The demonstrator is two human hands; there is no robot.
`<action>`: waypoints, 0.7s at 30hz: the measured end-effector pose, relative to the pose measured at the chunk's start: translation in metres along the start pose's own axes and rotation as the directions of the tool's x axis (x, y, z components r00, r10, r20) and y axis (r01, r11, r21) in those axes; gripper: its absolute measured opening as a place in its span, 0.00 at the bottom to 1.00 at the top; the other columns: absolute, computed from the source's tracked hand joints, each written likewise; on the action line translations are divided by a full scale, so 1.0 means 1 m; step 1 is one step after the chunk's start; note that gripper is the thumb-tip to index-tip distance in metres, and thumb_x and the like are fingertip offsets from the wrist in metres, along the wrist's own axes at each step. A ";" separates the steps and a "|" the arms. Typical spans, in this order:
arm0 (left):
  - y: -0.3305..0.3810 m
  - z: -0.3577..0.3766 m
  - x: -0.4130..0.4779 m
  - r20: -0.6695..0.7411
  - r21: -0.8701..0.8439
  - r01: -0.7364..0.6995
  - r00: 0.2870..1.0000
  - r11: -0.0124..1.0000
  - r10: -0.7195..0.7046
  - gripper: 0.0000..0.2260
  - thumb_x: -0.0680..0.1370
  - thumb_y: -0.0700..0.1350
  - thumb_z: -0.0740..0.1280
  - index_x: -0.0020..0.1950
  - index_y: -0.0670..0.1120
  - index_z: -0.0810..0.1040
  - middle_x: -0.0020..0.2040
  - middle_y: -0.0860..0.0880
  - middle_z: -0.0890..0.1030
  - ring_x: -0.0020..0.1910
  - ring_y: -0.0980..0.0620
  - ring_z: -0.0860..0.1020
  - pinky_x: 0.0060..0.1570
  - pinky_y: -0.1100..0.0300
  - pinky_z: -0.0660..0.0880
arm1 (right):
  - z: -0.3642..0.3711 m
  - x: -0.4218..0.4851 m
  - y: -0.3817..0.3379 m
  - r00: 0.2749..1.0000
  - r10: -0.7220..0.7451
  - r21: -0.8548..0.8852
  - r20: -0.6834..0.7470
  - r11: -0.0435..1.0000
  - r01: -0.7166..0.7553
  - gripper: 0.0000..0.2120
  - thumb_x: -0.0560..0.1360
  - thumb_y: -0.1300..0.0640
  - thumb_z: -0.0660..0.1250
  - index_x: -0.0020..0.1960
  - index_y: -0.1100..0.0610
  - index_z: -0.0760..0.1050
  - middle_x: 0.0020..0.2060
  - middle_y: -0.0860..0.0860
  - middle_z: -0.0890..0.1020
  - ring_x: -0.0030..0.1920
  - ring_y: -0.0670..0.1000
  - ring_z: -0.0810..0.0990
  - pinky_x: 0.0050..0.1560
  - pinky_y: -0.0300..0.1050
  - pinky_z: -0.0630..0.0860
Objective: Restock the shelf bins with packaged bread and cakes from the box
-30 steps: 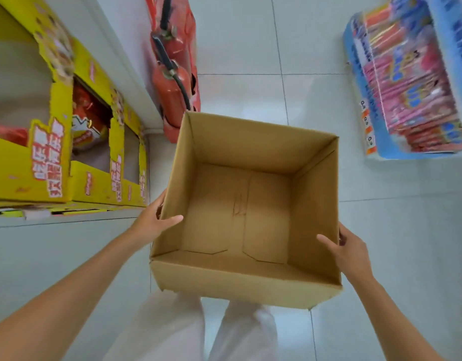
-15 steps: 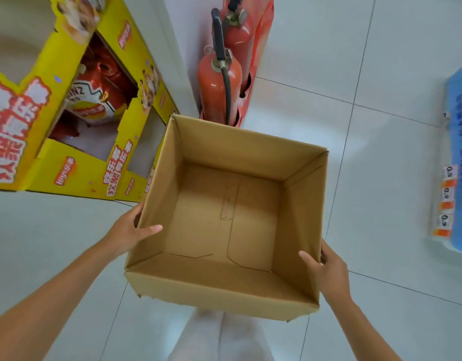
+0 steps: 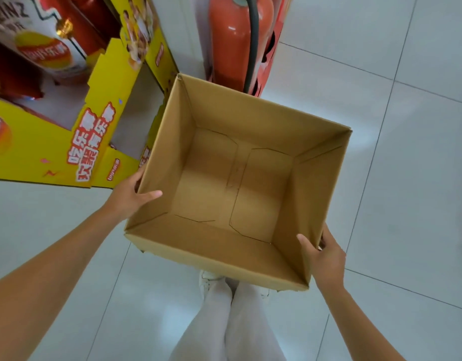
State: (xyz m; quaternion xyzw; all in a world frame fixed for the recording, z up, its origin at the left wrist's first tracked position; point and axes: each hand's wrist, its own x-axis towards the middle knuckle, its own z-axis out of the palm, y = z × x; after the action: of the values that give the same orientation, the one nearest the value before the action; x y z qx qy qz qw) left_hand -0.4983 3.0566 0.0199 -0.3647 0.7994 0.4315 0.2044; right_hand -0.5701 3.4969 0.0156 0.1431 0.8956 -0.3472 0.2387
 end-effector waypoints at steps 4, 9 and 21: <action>-0.013 0.003 0.005 -0.041 0.060 0.010 0.999 0.998 -0.007 0.37 0.74 0.51 0.74 0.79 0.53 0.60 0.70 0.48 0.74 0.67 0.43 0.73 0.63 0.47 0.73 | 0.019 -0.005 0.003 1.000 0.010 0.009 -0.012 1.000 -0.010 0.20 0.74 0.46 0.72 0.64 0.46 0.74 0.39 0.40 0.82 0.38 0.43 0.80 0.40 0.37 0.74; -0.023 0.003 0.011 -0.067 0.107 0.049 0.997 0.993 -0.042 0.39 0.72 0.53 0.75 0.79 0.54 0.58 0.72 0.47 0.72 0.69 0.42 0.71 0.66 0.44 0.72 | 0.028 -0.009 0.007 0.999 0.011 0.027 -0.035 1.000 -0.010 0.22 0.73 0.44 0.71 0.65 0.45 0.72 0.43 0.42 0.83 0.41 0.45 0.82 0.50 0.46 0.81; 0.047 -0.020 -0.080 -0.207 0.119 0.089 0.976 0.989 -0.063 0.24 0.77 0.48 0.71 0.71 0.43 0.71 0.65 0.41 0.78 0.61 0.42 0.78 0.59 0.51 0.73 | -0.022 -0.062 -0.073 0.998 0.045 -0.032 -0.045 0.998 -0.047 0.29 0.75 0.50 0.71 0.73 0.54 0.66 0.67 0.51 0.74 0.63 0.51 0.74 0.64 0.46 0.72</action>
State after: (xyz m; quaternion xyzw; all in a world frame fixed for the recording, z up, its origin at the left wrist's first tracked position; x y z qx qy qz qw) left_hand -0.4826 3.0895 0.1075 -0.4232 0.8275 0.3319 0.1614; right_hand -0.5554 3.4540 0.1026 0.1674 0.9028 -0.3233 0.2288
